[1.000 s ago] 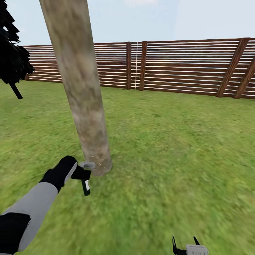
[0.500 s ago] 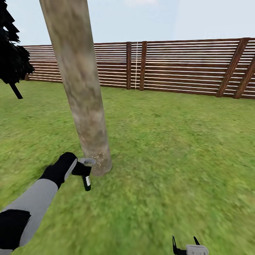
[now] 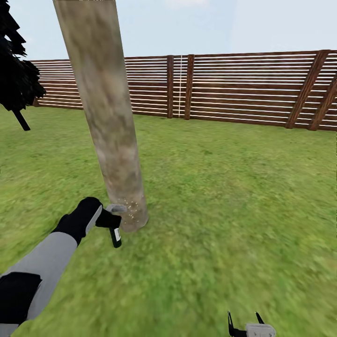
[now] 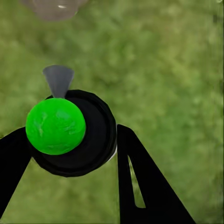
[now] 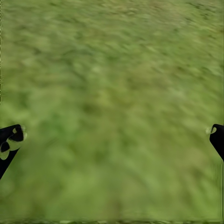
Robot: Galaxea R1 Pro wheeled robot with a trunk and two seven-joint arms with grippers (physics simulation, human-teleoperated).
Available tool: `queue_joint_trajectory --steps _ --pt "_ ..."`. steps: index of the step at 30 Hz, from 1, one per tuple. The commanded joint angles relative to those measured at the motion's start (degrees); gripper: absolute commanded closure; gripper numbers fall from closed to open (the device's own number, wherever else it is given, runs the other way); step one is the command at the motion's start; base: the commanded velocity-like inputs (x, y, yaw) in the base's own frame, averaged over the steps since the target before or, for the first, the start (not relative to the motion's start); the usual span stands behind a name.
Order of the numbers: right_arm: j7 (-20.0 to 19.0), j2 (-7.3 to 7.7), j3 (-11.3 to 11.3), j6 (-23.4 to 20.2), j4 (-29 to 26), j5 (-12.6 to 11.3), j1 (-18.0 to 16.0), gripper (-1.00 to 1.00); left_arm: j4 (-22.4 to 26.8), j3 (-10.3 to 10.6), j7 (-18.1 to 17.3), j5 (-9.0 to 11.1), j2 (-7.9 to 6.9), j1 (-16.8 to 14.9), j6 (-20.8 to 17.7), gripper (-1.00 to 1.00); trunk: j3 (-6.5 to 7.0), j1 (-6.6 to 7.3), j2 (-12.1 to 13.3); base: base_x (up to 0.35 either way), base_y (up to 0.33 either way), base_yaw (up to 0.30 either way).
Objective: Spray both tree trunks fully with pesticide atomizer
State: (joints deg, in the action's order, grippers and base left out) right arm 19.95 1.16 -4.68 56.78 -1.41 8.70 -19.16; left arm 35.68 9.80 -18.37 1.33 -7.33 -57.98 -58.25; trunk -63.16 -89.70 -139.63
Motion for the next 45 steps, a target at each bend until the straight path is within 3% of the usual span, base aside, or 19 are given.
queue_joint_trajectory --steps 1,4,5,7,9,11,13,17,20,23,25,28,31,33,35,38,40,43,45 --pt "0.0 0.02 0.0 0.0 0.0 0.0 0.0 -1.00 0.0 0.0 0.0 -0.6 1.31 -0.5 0.1 1.00 0.00 0.00 0.0 -0.203 0.000 0.000" --pt "0.0 0.00 0.0 0.0 0.0 0.0 0.0 -1.00 -0.1 0.0 0.0 -0.7 1.33 -2.2 0.1 1.00 0.00 0.00 0.0 -0.050 0.000 0.000" --pt "0.0 -0.01 0.0 0.0 0.0 0.0 0.0 -1.00 -0.2 0.0 0.0 -0.8 0.64 -2.6 0.1 1.00 0.00 0.00 0.0 -0.005 0.000 0.000" --pt "0.0 -0.02 0.0 0.0 0.0 0.0 0.0 -1.00 -0.6 -0.1 0.0 -0.7 -2.33 -3.0 0.1 1.00 0.00 0.00 0.0 -0.001 0.000 0.000" --pt "0.0 -0.02 -0.1 0.0 0.0 0.0 0.0 -1.00 -0.7 -0.1 0.0 -0.6 -2.84 -3.1 0.1 1.00 0.00 0.00 0.0 0.000 0.000 0.000" --pt "0.0 -0.02 -0.1 -0.1 0.0 0.0 0.0 -1.00 -0.3 0.0 0.0 -0.5 -1.99 -3.2 0.1 1.00 0.00 0.00 0.0 0.000 0.000 0.000" --pt "0.0 0.05 -0.1 0.0 0.0 0.0 0.0 -1.00 -0.3 0.2 0.0 -0.7 0.30 -4.6 -0.1 1.00 0.00 0.00 0.0 0.000 0.000 0.000" --pt "0.0 0.07 -0.1 -0.1 0.0 0.0 0.0 -1.00 -0.2 0.3 0.0 -0.8 2.72 -5.8 -0.4 1.00 0.00 0.00 0.0 0.000 0.000 0.000" --pt "0.0 0.07 -0.1 0.0 0.0 0.0 0.0 -1.00 -0.2 0.3 0.0 -0.9 2.12 -5.7 -0.5 1.00 0.00 0.00 0.0 0.000 0.000 0.000" --pt "0.0 0.07 -0.1 -0.1 0.0 0.0 0.0 -1.00 -0.2 0.1 0.0 -1.0 -0.06 -5.7 -0.5 1.00 0.00 0.00 0.0 -0.223 0.000 0.000" --pt "0.0 0.07 -0.1 -0.1 0.0 0.0 0.0 -1.00 -0.2 0.0 0.0 -0.9 -0.42 -5.7 -0.5 1.00 0.00 0.00 0.0 -0.127 0.000 0.000" --pt "0.0 0.07 -0.1 0.0 0.0 0.0 0.0 -1.00 0.0 0.1 0.0 -0.8 1.09 -6.0 -0.5 1.00 0.00 0.00 0.0 -0.015 0.000 0.000" --pt "0.0 0.07 -0.1 0.0 0.0 0.0 0.0 -1.00 -0.1 0.2 0.0 -0.9 4.51 -8.2 -0.5 1.00 0.00 0.00 0.0 -0.001 0.000 0.000" --pt "0.0 0.07 -0.1 -0.1 0.0 0.0 0.0 -1.00 -0.3 0.2 0.1 -0.9 4.78 -9.4 -0.5 1.00 0.00 0.00 0.0 0.000 0.000 0.000" --pt "0.0 0.07 -0.1 -0.1 0.0 0.0 0.0 -1.00 -0.4 0.0 0.1 -0.9 3.85 -9.8 -0.6 1.00 0.00 0.00 0.0 0.000 0.000 0.000" --pt "0.0 0.07 -0.1 -0.1 0.0 0.0 0.0 -1.00 -0.3 -0.1 0.1 -0.8 0.73 -9.8 -0.6 1.00 0.00 0.00 0.0 0.000 0.000 0.000" --pt "0.0 0.07 -0.1 -0.1 0.0 0.0 0.0 -1.00 -0.3 -0.1 0.1 -0.6 -0.18 -9.7 -0.6 1.00 0.00 0.00 0.0 0.000 0.000 0.000" --pt "0.0 0.07 -0.1 -0.1 0.0 0.0 0.0 -1.00 0.0 -0.1 0.0 -0.5 1.19 -10.0 -0.6 1.00 0.00 0.00 0.0 0.000 0.000 0.000" --pt "0.0 0.08 -0.1 0.0 0.0 0.0 0.0 -1.00 -0.1 0.1 0.1 -0.7 4.22 -11.0 -0.6 1.00 0.00 0.00 0.0 0.000 0.000 0.000"
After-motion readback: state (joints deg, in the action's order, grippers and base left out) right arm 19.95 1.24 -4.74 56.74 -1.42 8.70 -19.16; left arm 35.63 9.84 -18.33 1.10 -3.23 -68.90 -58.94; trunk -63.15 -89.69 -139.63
